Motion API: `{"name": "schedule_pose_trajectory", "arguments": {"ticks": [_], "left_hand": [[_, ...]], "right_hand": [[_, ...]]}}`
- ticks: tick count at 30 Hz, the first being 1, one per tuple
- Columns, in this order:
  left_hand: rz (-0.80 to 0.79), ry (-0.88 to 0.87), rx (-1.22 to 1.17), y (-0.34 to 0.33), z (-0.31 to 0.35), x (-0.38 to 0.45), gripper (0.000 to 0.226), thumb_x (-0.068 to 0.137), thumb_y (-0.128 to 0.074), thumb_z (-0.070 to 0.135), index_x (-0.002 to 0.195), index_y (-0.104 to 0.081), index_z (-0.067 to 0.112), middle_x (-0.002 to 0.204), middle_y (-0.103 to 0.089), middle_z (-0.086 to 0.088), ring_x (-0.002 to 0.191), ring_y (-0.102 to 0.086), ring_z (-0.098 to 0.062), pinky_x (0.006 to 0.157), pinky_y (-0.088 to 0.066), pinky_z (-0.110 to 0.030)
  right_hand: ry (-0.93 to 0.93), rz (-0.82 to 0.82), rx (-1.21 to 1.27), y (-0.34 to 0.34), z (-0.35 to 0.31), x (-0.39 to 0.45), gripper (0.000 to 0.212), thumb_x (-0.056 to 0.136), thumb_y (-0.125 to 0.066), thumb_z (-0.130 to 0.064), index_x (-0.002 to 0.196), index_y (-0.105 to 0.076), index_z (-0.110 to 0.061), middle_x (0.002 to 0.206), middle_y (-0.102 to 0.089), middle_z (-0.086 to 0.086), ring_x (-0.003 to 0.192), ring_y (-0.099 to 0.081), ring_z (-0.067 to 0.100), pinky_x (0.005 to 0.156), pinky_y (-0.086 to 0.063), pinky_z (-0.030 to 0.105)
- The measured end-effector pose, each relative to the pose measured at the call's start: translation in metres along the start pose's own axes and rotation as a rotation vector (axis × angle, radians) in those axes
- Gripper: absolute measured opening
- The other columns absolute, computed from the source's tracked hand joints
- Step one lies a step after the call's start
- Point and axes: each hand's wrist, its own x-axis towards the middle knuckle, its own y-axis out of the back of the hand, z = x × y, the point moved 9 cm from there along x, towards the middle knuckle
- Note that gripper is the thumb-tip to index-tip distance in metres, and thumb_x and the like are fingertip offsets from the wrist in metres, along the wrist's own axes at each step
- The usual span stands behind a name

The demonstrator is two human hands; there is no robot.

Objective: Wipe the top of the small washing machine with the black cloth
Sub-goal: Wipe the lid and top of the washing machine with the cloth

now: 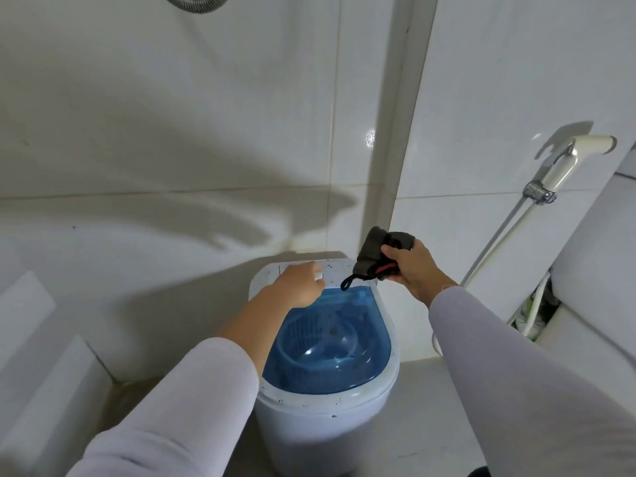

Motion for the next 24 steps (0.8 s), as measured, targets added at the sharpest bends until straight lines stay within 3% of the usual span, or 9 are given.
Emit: {"name": "schedule_pose_trajectory", "arguments": {"ticks": [2,6,10,13,15,17,21,24], "left_hand": [[-0.055,0.029,0.099,-0.013,-0.011,-0.006,0.054,0.099,-0.041,0.03,0.149,-0.025,0.019,0.147,-0.04,-0.01,0.127,-0.047,-0.027,0.094,-0.04,-0.031],[-0.109,0.061,0.207,-0.028,-0.024,-0.009,0.064,0.095,-0.052,0.03,0.15,-0.022,0.015,0.149,-0.038,-0.009,0.131,-0.042,-0.026,0.104,-0.037,-0.034],[-0.121,0.075,0.308,-0.037,-0.032,-0.007,0.071,0.09,-0.061,0.028,0.148,-0.024,0.01,0.151,-0.034,-0.008,0.134,-0.039,-0.026,0.108,-0.037,-0.037],[-0.148,0.077,0.347,-0.043,-0.035,-0.002,0.08,0.088,-0.064,0.029,0.15,-0.017,0.01,0.155,-0.026,-0.007,0.138,-0.034,-0.026,0.111,-0.036,-0.037],[-0.166,0.076,0.379,-0.047,-0.037,0.003,0.082,0.087,-0.065,0.03,0.15,-0.018,0.01,0.156,-0.025,-0.006,0.14,-0.033,-0.026,0.111,-0.035,-0.038],[-0.181,0.089,0.408,-0.05,-0.04,0.011,0.082,0.084,-0.068,0.031,0.149,-0.023,0.009,0.153,-0.03,-0.007,0.138,-0.035,-0.026,0.111,-0.036,-0.04],[-0.216,0.112,0.522,-0.054,-0.04,0.023,0.082,0.08,-0.071,0.035,0.145,-0.031,0.006,0.146,-0.041,-0.008,0.131,-0.044,-0.028,0.105,-0.043,-0.041],[-0.22,0.105,0.585,-0.055,-0.037,0.028,0.078,0.079,-0.072,0.035,0.141,-0.036,0.006,0.139,-0.046,-0.009,0.125,-0.049,-0.029,0.102,-0.045,-0.042]], "right_hand": [[0.042,0.036,-0.028,0.006,-0.008,-0.008,0.027,0.088,-0.055,-0.001,0.114,-0.05,-0.008,0.111,-0.059,0.018,0.091,-0.061,0.036,0.06,-0.054,0.038],[0.143,0.124,-0.147,0.016,-0.02,-0.011,0.031,0.087,-0.055,0.0,0.116,-0.054,-0.011,0.109,-0.06,0.018,0.085,-0.06,0.035,0.067,-0.055,0.044],[0.241,0.193,-0.366,0.017,-0.029,-0.009,0.031,0.086,-0.053,-0.006,0.114,-0.053,-0.019,0.111,-0.061,0.009,0.095,-0.06,0.031,0.08,-0.054,0.041],[0.305,0.168,-0.529,0.006,-0.031,-0.002,0.035,0.087,-0.046,-0.004,0.119,-0.051,-0.017,0.108,-0.061,0.008,0.09,-0.057,0.026,0.07,-0.048,0.031],[0.362,0.128,-0.672,-0.008,-0.032,0.007,0.036,0.087,-0.044,-0.003,0.119,-0.049,-0.017,0.104,-0.062,0.012,0.087,-0.06,0.029,0.067,-0.051,0.032],[0.419,0.081,-0.825,-0.025,-0.03,0.018,0.037,0.085,-0.044,-0.002,0.118,-0.048,-0.018,0.101,-0.064,0.017,0.086,-0.06,0.035,0.073,-0.054,0.04],[0.482,0.005,-1.058,-0.051,-0.012,0.044,0.036,0.085,-0.05,-0.002,0.116,-0.047,-0.019,0.101,-0.066,0.015,0.077,-0.054,0.031,0.066,-0.042,0.031],[0.453,-0.043,-1.086,-0.062,0.006,0.062,0.034,0.086,-0.051,-0.005,0.118,-0.048,-0.018,0.107,-0.065,0.015,0.086,-0.058,0.035,0.069,-0.045,0.032]]}}
